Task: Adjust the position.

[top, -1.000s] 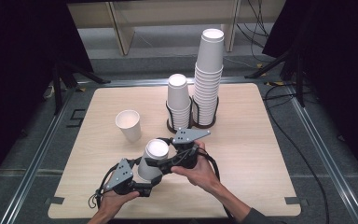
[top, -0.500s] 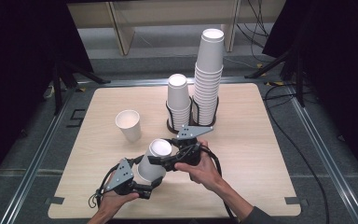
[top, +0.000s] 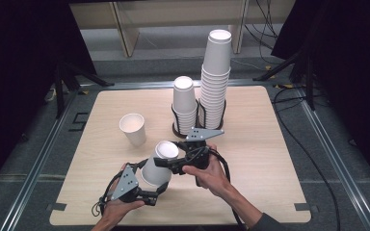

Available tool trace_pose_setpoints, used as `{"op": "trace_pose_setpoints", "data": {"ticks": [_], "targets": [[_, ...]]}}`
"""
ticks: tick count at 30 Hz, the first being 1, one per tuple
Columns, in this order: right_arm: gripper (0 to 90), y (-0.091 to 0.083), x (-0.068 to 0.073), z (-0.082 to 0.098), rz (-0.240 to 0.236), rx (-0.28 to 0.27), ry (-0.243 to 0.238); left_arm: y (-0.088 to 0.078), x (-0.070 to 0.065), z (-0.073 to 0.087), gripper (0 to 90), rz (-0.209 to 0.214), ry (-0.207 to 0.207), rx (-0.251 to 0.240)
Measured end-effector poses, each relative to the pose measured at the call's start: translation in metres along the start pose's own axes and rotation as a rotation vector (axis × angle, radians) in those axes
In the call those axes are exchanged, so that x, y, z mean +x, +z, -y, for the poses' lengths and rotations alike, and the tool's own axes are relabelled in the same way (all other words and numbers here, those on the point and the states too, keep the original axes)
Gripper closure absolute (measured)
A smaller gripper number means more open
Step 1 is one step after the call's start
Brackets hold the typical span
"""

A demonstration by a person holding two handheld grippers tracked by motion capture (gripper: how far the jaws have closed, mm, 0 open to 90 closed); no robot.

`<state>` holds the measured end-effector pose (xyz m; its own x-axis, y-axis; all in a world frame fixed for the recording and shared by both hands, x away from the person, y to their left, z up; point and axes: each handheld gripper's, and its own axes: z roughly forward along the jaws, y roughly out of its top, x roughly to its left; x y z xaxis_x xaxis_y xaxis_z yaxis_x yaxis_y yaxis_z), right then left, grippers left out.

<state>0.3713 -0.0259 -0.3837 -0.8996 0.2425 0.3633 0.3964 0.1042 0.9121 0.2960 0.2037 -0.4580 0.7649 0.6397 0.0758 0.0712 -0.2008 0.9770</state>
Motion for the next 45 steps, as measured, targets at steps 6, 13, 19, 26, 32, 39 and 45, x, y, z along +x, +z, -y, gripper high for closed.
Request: {"op": "trace_pose_setpoints", "data": {"ticks": [6, 13, 19, 26, 32, 39, 45], "targets": [[24.2, -0.001, -0.005, 0.002, 0.001, -0.002, 0.005, 0.002, 0.0, 0.0, 12.7, 0.009, -0.003, 0.001], [23.7, -0.002, -0.011, 0.005, -0.015, 0.002, 0.041, 0.0, 0.001, 0.0, 14.1, 0.008, 0.004, 0.035], [22.0, -0.004, -0.013, 0.005, -0.021, 0.037, 0.067, 0.0, 0.001, 0.0, 14.5, 0.025, 0.013, 0.067], [15.6, -0.01, -0.017, 0.001, -0.001, 0.09, 0.019, 0.002, 0.002, 0.002, 15.7, 0.039, 0.038, 0.107], [15.6, -0.014, -0.021, 0.001, -0.009, 0.165, 0.039, 0.0, 0.002, 0.001, 16.3, 0.056, 0.054, 0.134], [20.0, -0.015, -0.022, 0.003, -0.028, 0.256, 0.021, 0.0, 0.001, 0.002, 16.2, 0.087, 0.1, 0.167], [19.9, -0.013, -0.022, 0.006, -0.041, 0.315, 0.02, -0.001, -0.001, 0.002, 16.2, 0.089, 0.131, 0.186]]}}
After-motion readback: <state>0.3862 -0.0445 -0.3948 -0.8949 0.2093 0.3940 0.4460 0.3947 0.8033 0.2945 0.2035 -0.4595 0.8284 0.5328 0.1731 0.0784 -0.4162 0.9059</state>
